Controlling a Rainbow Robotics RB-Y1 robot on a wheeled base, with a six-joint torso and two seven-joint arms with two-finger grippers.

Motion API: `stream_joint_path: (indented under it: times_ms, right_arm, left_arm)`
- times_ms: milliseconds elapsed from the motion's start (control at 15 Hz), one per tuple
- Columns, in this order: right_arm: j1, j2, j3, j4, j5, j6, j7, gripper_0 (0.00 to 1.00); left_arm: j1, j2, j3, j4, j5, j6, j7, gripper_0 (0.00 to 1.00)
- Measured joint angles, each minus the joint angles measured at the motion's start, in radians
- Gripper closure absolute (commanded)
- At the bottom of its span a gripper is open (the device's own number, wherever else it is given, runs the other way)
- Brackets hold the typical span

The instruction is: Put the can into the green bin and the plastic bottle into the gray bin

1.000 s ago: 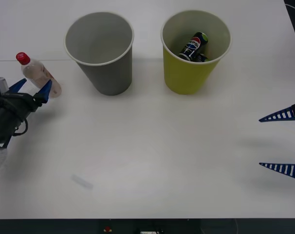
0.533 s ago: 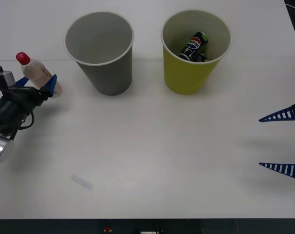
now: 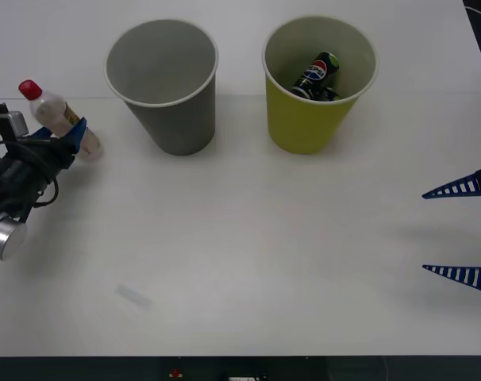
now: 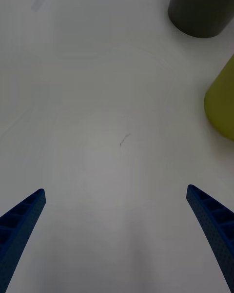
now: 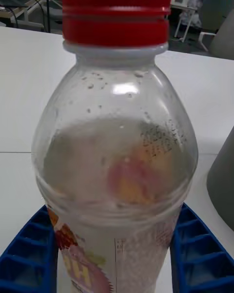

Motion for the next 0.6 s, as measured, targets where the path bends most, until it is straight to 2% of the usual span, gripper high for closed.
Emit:
stream_joint_path:
  times_ms: [467, 600]
  right_arm:
    - [0.0, 0.0, 0.0, 0.0, 0.0, 0.0, 0.0, 0.0]
    - [0.0, 0.0, 0.0, 0.0, 0.0, 0.0, 0.0, 0.0]
  left_arm:
    - [0.003, 0.006, 0.001, -0.03, -0.015, 0.001, 0.013, 1.0]
    - [0.011, 0.035, 0.005, -0.076, -0.054, 0.02, 0.035, 1.0]
